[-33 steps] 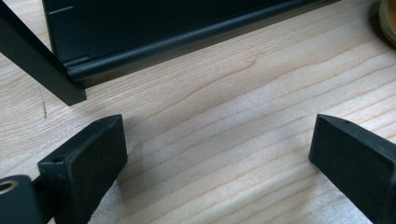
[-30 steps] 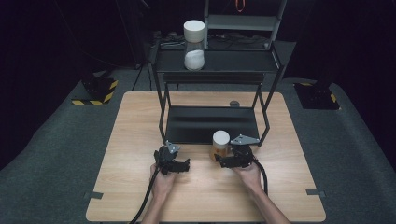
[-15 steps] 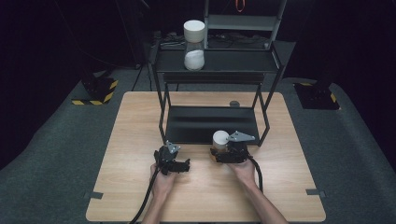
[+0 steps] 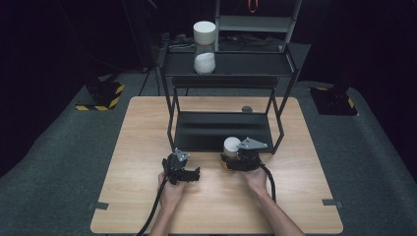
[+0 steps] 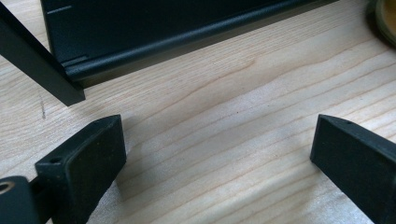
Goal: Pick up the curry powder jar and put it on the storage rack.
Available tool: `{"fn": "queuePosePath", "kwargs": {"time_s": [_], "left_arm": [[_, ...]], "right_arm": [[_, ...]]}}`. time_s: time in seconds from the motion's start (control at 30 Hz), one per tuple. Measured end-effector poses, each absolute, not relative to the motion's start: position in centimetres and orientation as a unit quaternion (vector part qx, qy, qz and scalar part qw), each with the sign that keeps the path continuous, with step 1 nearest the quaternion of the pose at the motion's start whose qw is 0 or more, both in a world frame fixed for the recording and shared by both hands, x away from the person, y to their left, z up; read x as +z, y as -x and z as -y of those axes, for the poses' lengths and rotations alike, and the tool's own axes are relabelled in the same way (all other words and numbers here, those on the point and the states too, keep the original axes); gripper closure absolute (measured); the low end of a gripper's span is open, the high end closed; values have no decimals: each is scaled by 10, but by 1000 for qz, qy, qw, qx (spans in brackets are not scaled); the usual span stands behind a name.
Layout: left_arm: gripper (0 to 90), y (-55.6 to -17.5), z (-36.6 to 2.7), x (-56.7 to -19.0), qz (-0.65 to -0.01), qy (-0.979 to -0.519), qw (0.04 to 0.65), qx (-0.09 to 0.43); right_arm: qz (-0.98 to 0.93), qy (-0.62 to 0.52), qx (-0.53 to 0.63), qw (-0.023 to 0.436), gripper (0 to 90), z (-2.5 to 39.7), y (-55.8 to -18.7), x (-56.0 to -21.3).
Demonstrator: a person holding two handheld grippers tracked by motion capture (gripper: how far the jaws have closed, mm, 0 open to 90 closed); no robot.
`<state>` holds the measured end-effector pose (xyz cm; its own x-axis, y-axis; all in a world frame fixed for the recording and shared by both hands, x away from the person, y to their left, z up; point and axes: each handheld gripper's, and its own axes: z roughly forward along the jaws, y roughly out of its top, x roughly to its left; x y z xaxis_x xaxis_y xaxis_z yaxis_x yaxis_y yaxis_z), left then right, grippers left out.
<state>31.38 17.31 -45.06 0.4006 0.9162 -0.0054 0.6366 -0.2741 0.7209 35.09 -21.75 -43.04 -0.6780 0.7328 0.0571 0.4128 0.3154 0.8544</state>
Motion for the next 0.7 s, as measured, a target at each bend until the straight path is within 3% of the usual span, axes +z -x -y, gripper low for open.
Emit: {"fn": "queuePosePath", "kwargs": {"time_s": [0.7], "left_arm": [[27,-314,-173,-451,-505,-769,329,212]], "right_arm": [[-802,-345,453,180,317,232,-352,-402]]}}
